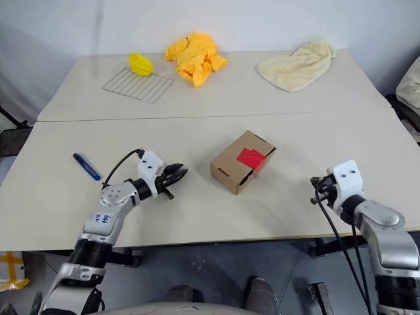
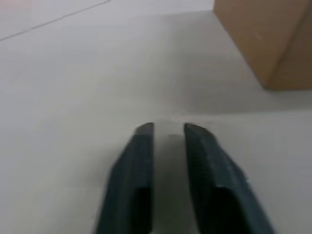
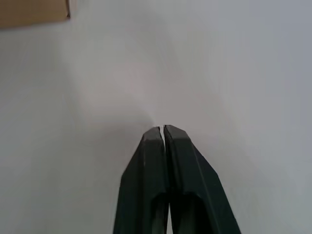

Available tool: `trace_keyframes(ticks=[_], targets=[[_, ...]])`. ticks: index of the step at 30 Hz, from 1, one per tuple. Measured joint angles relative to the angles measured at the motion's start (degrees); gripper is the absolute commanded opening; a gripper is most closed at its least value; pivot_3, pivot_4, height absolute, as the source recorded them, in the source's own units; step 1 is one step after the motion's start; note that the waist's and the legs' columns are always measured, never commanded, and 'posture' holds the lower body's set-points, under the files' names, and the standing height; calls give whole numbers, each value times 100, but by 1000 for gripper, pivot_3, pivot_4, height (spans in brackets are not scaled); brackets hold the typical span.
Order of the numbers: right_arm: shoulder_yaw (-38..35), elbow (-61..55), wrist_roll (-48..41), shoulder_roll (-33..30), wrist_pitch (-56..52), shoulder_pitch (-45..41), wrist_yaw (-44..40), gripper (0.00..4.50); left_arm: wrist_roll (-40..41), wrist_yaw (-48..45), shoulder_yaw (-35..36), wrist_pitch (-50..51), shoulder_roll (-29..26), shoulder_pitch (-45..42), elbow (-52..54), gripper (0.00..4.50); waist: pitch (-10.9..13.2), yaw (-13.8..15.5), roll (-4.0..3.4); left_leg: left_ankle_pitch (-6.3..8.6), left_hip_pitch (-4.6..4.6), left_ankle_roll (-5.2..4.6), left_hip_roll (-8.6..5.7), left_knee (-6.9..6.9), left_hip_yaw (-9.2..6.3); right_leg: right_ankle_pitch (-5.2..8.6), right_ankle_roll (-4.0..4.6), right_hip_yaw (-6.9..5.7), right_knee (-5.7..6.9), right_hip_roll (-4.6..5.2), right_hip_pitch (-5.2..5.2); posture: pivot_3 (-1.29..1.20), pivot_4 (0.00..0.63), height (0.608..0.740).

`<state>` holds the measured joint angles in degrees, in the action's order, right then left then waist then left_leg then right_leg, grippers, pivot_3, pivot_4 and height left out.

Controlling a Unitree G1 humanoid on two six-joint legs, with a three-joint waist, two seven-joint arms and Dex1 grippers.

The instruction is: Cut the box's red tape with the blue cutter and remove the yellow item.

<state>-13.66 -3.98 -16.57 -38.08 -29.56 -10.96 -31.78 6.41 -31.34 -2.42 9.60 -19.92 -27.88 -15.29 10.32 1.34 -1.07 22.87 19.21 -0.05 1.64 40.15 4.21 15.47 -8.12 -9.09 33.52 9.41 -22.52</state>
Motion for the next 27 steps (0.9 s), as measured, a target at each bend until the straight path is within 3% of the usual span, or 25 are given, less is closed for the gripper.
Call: trace_keyframes(ticks=[7, 13, 19, 27], targets=[[681, 696, 222, 224, -201, -952, 34, 0, -20, -202, -80, -146, 426, -709, -928, 15, 0, 30, 0, -7, 8, -6, -3, 7, -2, -3, 3, -3, 0, 5, 1, 0, 150, 740], [1057, 1389, 423, 203, -250, -1750, -264, 0, 16, -736, -317, -19, 625, -871, -985, 15, -1, -39, 1, -7, 7, -6, -3, 1, 3, -3, 3, -3, -2, 4, -1, 0, 150, 740], [1464, 2184, 480, 446, -108, -2883, -801, 0, 215, -1466, -893, 1002, 654, -519, 148, 15, -1, -114, 1, -7, 17, -5, -2, 0, -1, -3, 3, -4, 0, 4, -11, 0, 150, 740], [2001, 3497, 993, 682, 600, -3781, -1204, 0, 345, -1757, -1629, 2165, 838, -296, 1216, 15, 0, -153, 2, -7, 23, -5, -2, -2, -2, -3, 3, -5, -3, 4, -14, 0, 150, 740]])
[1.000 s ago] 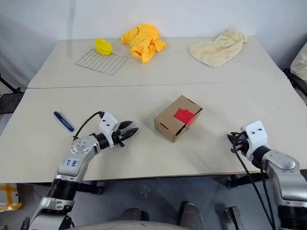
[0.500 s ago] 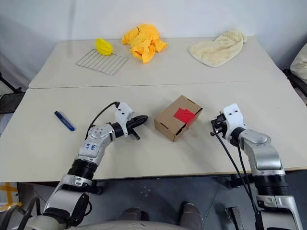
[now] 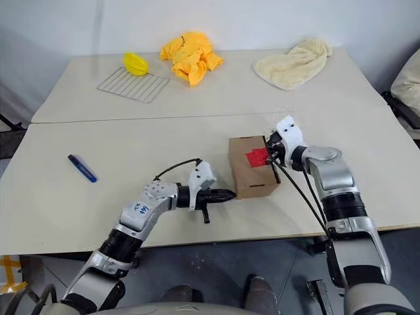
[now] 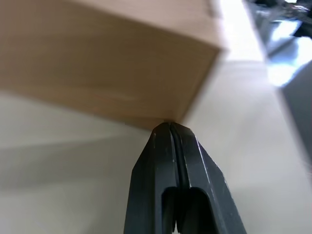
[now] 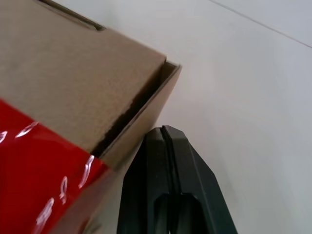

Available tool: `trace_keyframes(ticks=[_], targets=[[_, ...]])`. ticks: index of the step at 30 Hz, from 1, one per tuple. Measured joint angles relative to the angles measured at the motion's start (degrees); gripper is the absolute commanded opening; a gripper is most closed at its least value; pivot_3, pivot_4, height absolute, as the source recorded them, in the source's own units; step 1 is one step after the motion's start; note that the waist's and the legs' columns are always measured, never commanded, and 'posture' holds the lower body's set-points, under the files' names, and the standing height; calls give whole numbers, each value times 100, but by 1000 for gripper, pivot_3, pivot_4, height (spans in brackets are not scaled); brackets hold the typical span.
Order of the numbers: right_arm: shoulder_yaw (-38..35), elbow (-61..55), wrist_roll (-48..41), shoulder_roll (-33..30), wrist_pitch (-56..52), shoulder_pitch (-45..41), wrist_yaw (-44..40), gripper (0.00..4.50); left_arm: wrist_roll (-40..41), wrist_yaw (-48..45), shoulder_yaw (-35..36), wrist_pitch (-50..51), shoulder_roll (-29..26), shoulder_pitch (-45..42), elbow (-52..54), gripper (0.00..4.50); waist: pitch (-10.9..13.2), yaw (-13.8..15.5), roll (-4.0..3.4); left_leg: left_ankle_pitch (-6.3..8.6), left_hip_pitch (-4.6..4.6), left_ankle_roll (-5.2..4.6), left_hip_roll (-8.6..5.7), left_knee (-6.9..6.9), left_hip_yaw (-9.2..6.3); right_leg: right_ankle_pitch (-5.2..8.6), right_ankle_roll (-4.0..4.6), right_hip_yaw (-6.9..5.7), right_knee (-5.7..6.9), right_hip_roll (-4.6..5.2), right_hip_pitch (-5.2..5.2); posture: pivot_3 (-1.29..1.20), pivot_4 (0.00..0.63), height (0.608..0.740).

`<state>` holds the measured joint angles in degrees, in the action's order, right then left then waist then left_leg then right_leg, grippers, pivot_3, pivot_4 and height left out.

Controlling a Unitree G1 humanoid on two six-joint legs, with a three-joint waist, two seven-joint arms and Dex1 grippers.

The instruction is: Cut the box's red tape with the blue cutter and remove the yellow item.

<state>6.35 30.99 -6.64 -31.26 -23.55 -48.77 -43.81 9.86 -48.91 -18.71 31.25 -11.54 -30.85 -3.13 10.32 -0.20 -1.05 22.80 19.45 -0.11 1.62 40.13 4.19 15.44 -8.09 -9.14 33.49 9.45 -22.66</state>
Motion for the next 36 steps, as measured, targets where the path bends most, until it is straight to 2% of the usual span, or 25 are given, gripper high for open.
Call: trace_keyframes(ticks=[6, 12, 21, 25, 29, 36], targets=[[80, 491, 276, 225, 853, -213, -87, 0, 62, 40, -292, 145, 462, -38, 9, 15, 0, -13, 0, 0, -2, 0, 1, 2, 0, 0, 0, 1, 2, 0, 0, 0, 150, 740], [-2, 489, 312, 545, 1281, -145, -171, 0, 52, 141, -380, 22, 777, -186, -258, 15, 0, -108, 0, -2, -5, 3, 2, 2, 1, 0, 0, 3, 7, 0, 0, 0, 150, 740], [-198, 316, 546, 493, 2257, 14, -34, 0, -197, 641, -304, -771, 1302, -400, -1200, 15, 0, -51, 0, -2, -2, 1, 1, 13, -1, 0, 0, 3, 9, 1, 3, 0, 150, 740], [-237, 1, 599, 277, 2368, 52, 63, 0, -177, 717, -247, -616, 1162, -180, -678, 15, 0, -59, 0, -2, 2, 2, 3, 5, -1, 0, 0, 3, 8, 1, -5, 0, 150, 740], [-523, -456, 607, -117, 2218, 204, 293, 0, -67, 756, -77, -284, 741, 323, 112, 15, 0, -37, 0, -2, 3, 1, 3, 3, -3, 0, 0, 2, 6, 1, -6, 0, 150, 740], [-1100, -2001, 501, -594, 1038, 1114, 667, 0, 456, 940, 523, 844, -24, 1207, 1700, 15, 0, 40, 0, -2, 11, 1, 4, 7, -9, 0, 0, 3, 5, 2, -6, 0, 150, 740]])
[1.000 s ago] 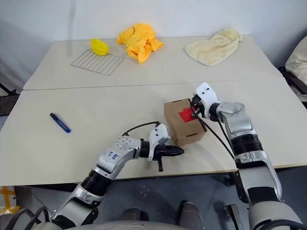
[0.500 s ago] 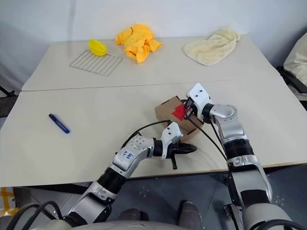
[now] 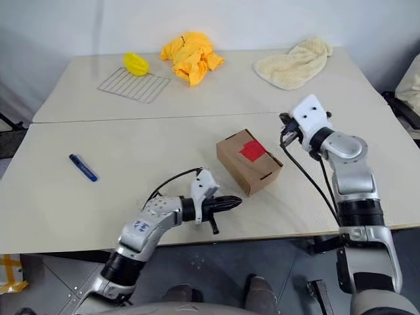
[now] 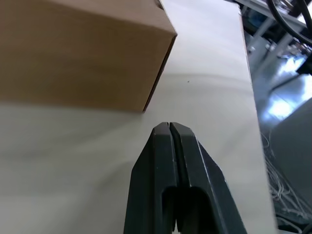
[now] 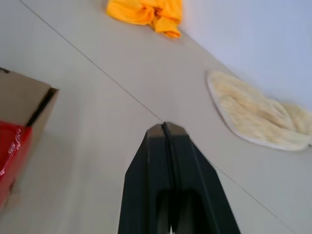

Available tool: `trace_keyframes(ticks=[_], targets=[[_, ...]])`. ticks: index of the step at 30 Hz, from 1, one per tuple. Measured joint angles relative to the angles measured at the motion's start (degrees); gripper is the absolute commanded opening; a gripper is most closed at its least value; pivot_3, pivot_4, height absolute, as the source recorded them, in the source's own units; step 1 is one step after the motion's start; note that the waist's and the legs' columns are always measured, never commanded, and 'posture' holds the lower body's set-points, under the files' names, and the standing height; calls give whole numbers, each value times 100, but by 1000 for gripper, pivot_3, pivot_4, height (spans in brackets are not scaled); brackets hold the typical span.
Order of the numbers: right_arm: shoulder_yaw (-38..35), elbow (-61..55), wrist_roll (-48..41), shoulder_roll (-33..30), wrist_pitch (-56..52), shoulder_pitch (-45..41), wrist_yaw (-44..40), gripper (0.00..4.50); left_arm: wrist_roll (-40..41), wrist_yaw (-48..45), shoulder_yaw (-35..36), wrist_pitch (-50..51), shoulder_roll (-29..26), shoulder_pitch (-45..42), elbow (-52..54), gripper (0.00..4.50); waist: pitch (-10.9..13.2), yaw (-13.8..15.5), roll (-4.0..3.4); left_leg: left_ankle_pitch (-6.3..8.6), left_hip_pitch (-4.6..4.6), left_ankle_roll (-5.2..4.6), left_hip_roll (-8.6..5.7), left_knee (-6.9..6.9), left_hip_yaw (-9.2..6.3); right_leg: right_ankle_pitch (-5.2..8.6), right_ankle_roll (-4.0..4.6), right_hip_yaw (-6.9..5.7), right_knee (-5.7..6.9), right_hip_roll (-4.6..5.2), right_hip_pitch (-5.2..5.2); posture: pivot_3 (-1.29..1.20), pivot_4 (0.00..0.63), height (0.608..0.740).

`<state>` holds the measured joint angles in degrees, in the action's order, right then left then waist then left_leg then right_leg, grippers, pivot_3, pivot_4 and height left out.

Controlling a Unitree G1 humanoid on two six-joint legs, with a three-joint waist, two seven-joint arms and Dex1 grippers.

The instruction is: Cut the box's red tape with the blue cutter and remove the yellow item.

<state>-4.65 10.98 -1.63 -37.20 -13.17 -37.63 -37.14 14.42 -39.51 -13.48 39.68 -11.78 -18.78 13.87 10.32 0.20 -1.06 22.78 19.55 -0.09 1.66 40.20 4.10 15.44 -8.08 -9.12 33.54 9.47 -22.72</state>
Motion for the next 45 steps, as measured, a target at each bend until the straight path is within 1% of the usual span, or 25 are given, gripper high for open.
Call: trace_keyframes(ticks=[3, 6, 8, 11, 13, 15, 17, 19, 23, 26, 29, 32, 37, 41, 45], targets=[[-291, -854, -207, -207, -788, 585, -2, 0, 125, 66, 345, 261, -403, 168, 276, 15, 0, 6, 0, 0, -1, 0, 0, 0, 0, 0, 0, 0, 0, 0, 0, 0, 150, 740], [-477, -1818, -437, -472, -1618, 1304, -105, 0, 80, 335, 695, 57, -497, 87, -36, 15, 0, 66, 0, 0, -3, 0, -1, 0, 0, 0, 1, 0, 1, 0, 1, 0, 150, 740], [-562, -2362, -582, -655, -2279, 1759, -153, 0, -70, 604, 900, -298, -474, -107, -549, 15, 0, 118, 0, 0, -3, 0, -3, 3, 2, 0, 2, 1, 2, 0, 0, 0, 150, 740], [-633, -3060, -825, -804, -3176, 2190, -194, 0, -266, 994, 1111, -910, -313, -523, -1332, 15, 1, 149, 2, 0, 0, 0, -5, 6, 2, -2, 4, 0, 1, 0, 1, 0, 150, 740], [-637, -3542, -1006, -816, -3664, 2432, -198, 0, -376, 1184, 1141, -1337, -152, -873, -1891, 15, 2, 157, 6, 0, 2, 0, -5, 6, 1, -2, 3, -3, -1, 0, 1, 0, 150, 740], [-519, -3970, -1162, -733, -4106, 2663, -138, 0, -516, 1322, 1141, -1870, 15, -1394, -2747, 15, 4, 162, 14, 0, 3, 0, -6, 4, 0, -2, 3, -6, -2, -1, 1, 0, 150, 740], [-384, -4159, -1261, -541, -4306, 2744, -40, 0, -600, 1374, 1145, -2256, 85, -1778, -3393, 15, 5, 141, 17, 0, 2, 0, -7, 5, 1, -2, 3, -6, -1, -1, 1, 0, 150, 740], [-228, -4254, -1289, -343, -4454, 2756, 184, 0, -668, 1337, 1147, -2800, 206, -2287, -4344, 15, 6, 130, 18, 0, 3, 0, -9, 5, 3, -2, 3, -4, -2, -1, 1, 0, 150, 740], [-196, -4303, -1294, -188, -4600, 2719, 495, 0, -709, 1083, 1173, -3618, 411, -3033, -5792, 15, 7, 127, 20, 0, 4, 0, -10, -3, 3, -2, 3, -10, -7, -1, 0, 0, 150, 740], [-156, -4367, -1296, -34, -4637, 2706, 687, 0, -709, 868, 1265, -4063, 518, -3477, -6655, 15, 8, 126, 22, 0, 8, 0, -10, -5, 2, -2, 3, -14, -11, -1, -2, 0, 150, 740], [-17, -4347, -1289, 34, -4617, 2663, 838, 0, -722, 496, 1287, -4306, 583, -3763, -7157, 15, 8, 119, 23, 0, 11, -1, -11, -5, 3, -2, 2, -15, -13, -1, -3, 0, 150, 740], [59, -4216, -1258, 61, -4531, 2522, 930, 0, -791, 171, 1251, -4443, 607, -3887, -7392, 15, 9, 108, 23, 0, 11, -1, -11, -5, 3, -2, 2, -14, -13, -1, -4, 0, 150, 740], [225, -3872, -1102, 70, -4376, 2295, 1038, 0, -804, -522, 1234, -4388, 393, -3877, -7404, 15, 8, 94, 23, 0, 11, -1, -10, -5, 3, -2, 2, -14, -10, -1, -6, 0, 150, 740], [268, -3842, -1084, 12, -4349, 2264, 1004, 0, -804, -926, 1160, -4113, 229, -3576, -6869, 15, 8, 103, 23, 0, 12, -1, -10, -5, 2, -2, 2, -14, -10, -1, -6, 0, 150, 740], [308, -3864, -1110, -107, -4415, 2248, 917, 0, -803, -1143, 1025, -3725, 127, -3183, -6141, 15, 8, 105, 23, 0, 12, -1, -10, -4, 2, -2, 2, -13, -10, -1, -6, 0, 150, 740]])
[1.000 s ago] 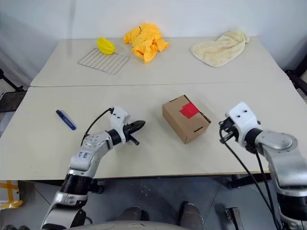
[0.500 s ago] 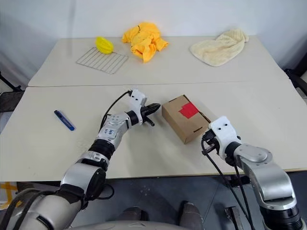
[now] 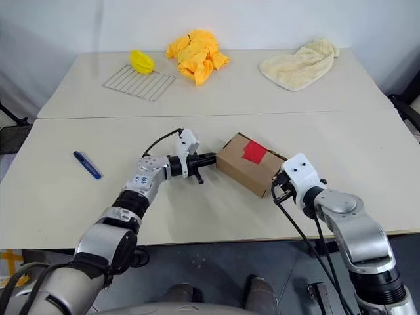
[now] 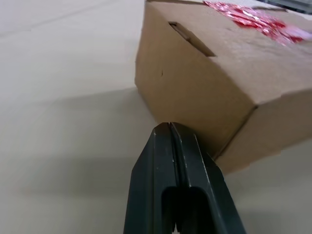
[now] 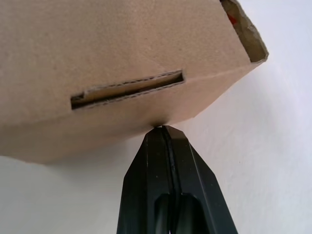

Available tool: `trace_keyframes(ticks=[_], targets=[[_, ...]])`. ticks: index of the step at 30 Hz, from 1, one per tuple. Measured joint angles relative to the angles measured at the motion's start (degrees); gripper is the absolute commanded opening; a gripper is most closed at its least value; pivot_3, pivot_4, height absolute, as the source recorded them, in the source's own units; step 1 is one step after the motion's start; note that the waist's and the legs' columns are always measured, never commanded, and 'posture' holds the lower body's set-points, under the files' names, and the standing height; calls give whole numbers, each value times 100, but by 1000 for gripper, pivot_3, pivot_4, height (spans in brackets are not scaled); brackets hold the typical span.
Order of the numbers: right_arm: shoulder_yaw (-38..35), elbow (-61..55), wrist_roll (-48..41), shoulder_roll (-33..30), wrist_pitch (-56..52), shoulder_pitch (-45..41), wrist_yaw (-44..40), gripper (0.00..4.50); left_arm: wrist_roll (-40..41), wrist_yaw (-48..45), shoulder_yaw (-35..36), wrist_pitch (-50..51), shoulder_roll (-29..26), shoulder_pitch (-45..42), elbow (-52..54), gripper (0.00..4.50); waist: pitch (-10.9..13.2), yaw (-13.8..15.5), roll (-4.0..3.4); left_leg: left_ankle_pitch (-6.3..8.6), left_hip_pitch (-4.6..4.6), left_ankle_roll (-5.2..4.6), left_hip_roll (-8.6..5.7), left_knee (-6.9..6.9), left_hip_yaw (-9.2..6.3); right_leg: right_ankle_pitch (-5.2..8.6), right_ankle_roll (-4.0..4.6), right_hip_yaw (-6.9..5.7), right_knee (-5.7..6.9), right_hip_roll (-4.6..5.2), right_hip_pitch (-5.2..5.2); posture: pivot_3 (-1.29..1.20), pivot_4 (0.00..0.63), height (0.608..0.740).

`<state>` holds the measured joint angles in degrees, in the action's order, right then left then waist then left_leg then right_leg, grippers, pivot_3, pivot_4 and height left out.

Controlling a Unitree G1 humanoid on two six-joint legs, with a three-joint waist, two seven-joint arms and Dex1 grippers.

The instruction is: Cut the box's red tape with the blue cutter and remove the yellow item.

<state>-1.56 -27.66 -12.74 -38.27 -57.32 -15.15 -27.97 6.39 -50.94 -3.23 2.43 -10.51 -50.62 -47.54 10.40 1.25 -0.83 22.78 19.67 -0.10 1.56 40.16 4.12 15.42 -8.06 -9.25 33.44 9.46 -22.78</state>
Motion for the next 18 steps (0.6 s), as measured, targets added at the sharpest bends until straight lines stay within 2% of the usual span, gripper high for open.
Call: trace_keyframes(ticks=[4, 7, 18], targets=[[12, -152, -27, -162, -172, 0, -120, 0, 2, -45, -113, 482, -74, 415, 832, 15, 0, 6, 0, 0, 1, 0, 0, 3, -1, 0, 0, 0, 1, 0, 0, 0, 150, 740], [11, -215, -42, -170, -334, 14, -120, 0, 1, 12, -136, 648, -45, 483, 1030, 15, 0, 18, 0, 0, 2, 0, 0, 5, -2, 0, 0, 1, 1, 0, 0, 0, 150, 740], [-53, -573, -69, -287, -350, 437, -146, 0, -13, 147, -138, 580, 17, 449, 909, 15, 0, 33, 0, 0, 2, 0, 0, 5, -3, 0, 0, 0, 1, 0, 0, 0, 150, 740]])
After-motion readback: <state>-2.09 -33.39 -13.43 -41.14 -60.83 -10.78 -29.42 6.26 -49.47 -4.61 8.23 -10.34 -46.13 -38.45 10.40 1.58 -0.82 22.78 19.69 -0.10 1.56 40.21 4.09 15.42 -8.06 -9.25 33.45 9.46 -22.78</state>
